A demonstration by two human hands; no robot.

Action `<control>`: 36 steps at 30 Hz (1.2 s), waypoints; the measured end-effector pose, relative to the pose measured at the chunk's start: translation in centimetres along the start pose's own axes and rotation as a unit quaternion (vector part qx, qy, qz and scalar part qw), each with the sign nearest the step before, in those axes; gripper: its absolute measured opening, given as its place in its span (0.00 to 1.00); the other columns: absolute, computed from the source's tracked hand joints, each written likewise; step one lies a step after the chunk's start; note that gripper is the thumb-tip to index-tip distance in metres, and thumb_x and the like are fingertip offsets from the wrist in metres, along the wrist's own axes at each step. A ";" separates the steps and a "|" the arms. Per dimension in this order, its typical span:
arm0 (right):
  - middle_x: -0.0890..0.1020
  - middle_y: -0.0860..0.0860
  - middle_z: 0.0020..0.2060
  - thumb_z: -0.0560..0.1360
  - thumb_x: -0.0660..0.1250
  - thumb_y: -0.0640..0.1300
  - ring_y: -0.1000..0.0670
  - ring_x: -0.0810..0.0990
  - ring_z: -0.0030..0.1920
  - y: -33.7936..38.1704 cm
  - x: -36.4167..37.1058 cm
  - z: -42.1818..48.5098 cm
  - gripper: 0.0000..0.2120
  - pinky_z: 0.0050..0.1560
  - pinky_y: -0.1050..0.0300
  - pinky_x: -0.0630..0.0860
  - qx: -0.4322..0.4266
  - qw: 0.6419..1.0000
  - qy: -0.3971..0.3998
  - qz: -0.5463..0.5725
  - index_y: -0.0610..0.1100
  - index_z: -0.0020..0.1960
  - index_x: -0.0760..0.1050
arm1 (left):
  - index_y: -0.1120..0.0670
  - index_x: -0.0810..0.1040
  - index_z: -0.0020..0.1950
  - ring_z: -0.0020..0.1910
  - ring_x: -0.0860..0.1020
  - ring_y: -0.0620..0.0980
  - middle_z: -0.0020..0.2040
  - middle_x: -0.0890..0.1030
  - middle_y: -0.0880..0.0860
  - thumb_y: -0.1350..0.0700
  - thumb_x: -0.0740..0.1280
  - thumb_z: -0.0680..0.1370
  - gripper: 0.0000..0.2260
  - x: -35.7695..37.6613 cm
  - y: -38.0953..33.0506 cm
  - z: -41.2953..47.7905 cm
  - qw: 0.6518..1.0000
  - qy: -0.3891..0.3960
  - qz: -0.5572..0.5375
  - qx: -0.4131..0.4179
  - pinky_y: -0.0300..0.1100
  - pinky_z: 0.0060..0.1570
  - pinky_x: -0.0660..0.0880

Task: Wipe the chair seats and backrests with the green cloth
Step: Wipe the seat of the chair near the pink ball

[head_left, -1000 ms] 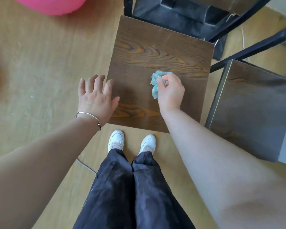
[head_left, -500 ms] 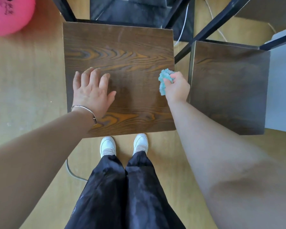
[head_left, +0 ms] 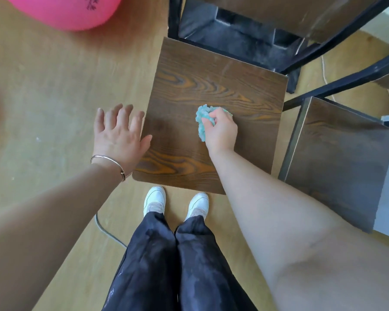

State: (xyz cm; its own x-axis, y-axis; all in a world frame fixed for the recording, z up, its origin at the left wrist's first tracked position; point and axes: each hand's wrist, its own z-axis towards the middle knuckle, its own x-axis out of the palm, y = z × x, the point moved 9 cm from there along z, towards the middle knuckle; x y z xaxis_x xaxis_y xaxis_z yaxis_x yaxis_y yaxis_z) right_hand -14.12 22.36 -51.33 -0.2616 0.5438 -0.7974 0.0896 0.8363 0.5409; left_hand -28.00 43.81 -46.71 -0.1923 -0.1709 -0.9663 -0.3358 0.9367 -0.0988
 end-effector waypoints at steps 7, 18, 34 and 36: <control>0.81 0.48 0.46 0.73 0.72 0.41 0.47 0.77 0.45 10.3 8.4 -4.0 0.04 0.46 0.54 0.72 -0.140 0.984 0.113 0.012 0.41 0.43 0.78 | 0.54 0.68 0.70 0.72 0.62 0.61 0.70 0.69 0.59 0.44 0.63 0.77 0.25 0.3 6.3 -4.1 0.997 -0.002 -0.006 -0.079 0.64 0.71 0.54; 0.79 0.55 0.43 0.73 0.73 0.44 0.56 0.77 0.43 9.7 4.5 -3.0 0.04 0.46 0.65 0.72 -0.092 0.986 0.102 0.093 0.44 0.46 0.80 | 0.54 0.68 0.71 0.73 0.61 0.61 0.71 0.68 0.59 0.44 0.63 0.77 0.25 0.2 5.4 -5.8 0.996 0.009 0.001 -0.083 0.64 0.72 0.53; 0.81 0.52 0.46 0.75 0.71 0.47 0.51 0.82 0.47 -12.8 -14.5 5.6 0.05 0.49 0.50 0.82 0.123 0.989 -0.078 0.032 0.48 0.49 0.78 | 0.55 0.69 0.69 0.72 0.62 0.62 0.69 0.69 0.60 0.43 0.63 0.77 0.25 -0.8 -10.6 3.2 0.996 -0.008 0.016 0.090 0.64 0.71 0.55; 0.80 0.52 0.47 0.75 0.71 0.47 0.50 0.82 0.47 -13.2 -13.2 5.8 0.04 0.49 0.50 0.82 0.139 0.987 -0.067 0.046 0.48 0.47 0.77 | 0.55 0.69 0.69 0.72 0.62 0.61 0.69 0.69 0.59 0.43 0.63 0.77 0.25 -0.6 -10.9 3.7 0.995 -0.007 0.025 0.101 0.64 0.71 0.55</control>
State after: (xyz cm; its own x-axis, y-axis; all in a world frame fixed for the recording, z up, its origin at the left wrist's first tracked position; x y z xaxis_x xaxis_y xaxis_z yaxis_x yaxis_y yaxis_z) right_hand -6.31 4.59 -49.49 -0.1116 0.6065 -0.7872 0.3727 0.7599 0.5326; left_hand -20.79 34.82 -45.92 -0.1900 -0.1197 -0.9745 -0.1348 0.9863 -0.0949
